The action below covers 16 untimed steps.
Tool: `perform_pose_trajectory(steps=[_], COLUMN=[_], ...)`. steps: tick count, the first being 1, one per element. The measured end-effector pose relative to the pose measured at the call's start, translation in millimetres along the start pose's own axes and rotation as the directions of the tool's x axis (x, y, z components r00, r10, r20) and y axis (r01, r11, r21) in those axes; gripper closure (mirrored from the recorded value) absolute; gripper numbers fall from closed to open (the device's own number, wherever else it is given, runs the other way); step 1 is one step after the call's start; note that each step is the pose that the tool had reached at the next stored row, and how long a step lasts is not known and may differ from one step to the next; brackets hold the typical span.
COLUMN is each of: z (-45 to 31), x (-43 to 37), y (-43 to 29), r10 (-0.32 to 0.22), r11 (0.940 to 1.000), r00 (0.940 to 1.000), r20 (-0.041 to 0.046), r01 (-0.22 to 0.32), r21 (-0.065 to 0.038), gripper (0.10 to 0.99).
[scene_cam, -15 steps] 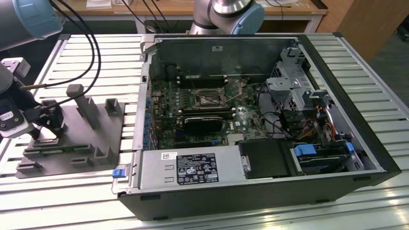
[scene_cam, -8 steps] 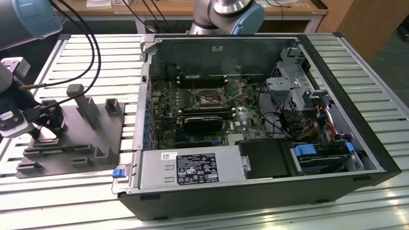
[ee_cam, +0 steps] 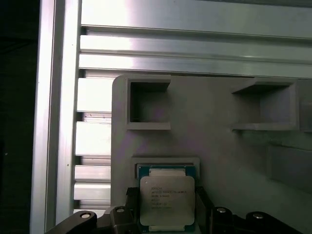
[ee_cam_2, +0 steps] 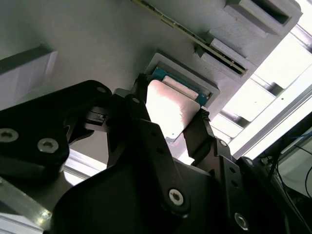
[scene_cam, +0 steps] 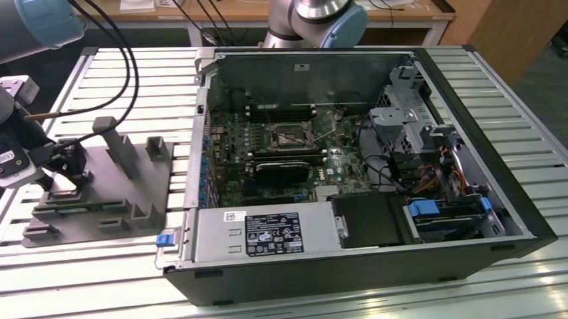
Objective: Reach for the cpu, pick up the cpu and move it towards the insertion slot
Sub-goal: 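Pick up the cpu and move it towards the insertion slot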
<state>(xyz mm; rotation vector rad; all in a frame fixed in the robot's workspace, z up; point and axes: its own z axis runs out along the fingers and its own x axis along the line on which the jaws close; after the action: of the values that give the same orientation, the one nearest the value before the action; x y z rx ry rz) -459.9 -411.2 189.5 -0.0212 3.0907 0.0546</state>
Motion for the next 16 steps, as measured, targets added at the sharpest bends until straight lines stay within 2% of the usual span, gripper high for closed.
perform_pose_trajectory(steps=[6,16], z=[-3.5,-21.3], x=[-0.2,-1.1], y=[0.1,0.7], r10=[-0.003,-0.003], r11=[1.0000,1.0000], r00=[1.0000,1.0000], r20=[-0.0004,-0.0001], r01=[0.003,0.003], r21=[0.000,0.000], gripper=[0.541,0.541])
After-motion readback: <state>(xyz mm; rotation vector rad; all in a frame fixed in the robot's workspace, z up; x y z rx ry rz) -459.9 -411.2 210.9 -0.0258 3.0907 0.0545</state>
